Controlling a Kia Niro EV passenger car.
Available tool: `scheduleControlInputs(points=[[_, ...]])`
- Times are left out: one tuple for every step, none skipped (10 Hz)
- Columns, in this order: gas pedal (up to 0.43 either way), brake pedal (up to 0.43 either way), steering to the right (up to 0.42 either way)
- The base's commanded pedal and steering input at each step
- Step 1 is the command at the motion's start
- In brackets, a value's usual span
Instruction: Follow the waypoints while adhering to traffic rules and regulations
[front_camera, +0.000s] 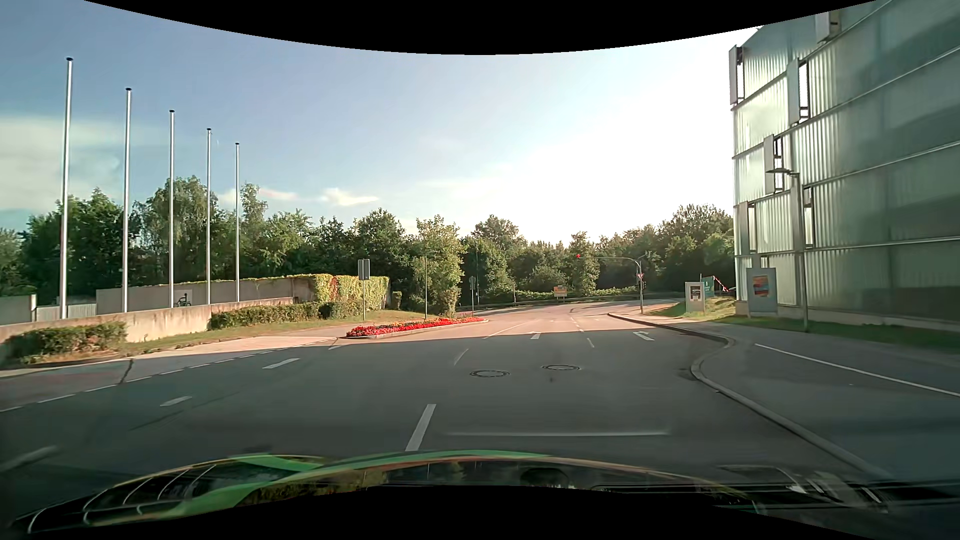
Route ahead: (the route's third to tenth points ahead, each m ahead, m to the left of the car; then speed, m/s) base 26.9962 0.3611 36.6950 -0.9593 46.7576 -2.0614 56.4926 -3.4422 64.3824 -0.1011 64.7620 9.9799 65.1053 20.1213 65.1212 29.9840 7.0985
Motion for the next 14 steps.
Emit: scheduleControlInputs(points=[[0.039, 0.0, 0.019], [0.039, 0.0, 0.02], [0.039, 0.0, 0.021], [0.039, 0.0, 0.022], [0.039, 0.0, 0.022], [0.039, 0.0, 0.023], [0.039, 0.0, 0.023], [0.039, 0.0, 0.023], [0.039, 0.0, 0.024], [0.039, 0.0, 0.028], [0.039, 0.0, 0.031], [0.039, 0.0, 0.033], [0.039, 0.0, 0.033], [0.039, 0.0, 0.033]])
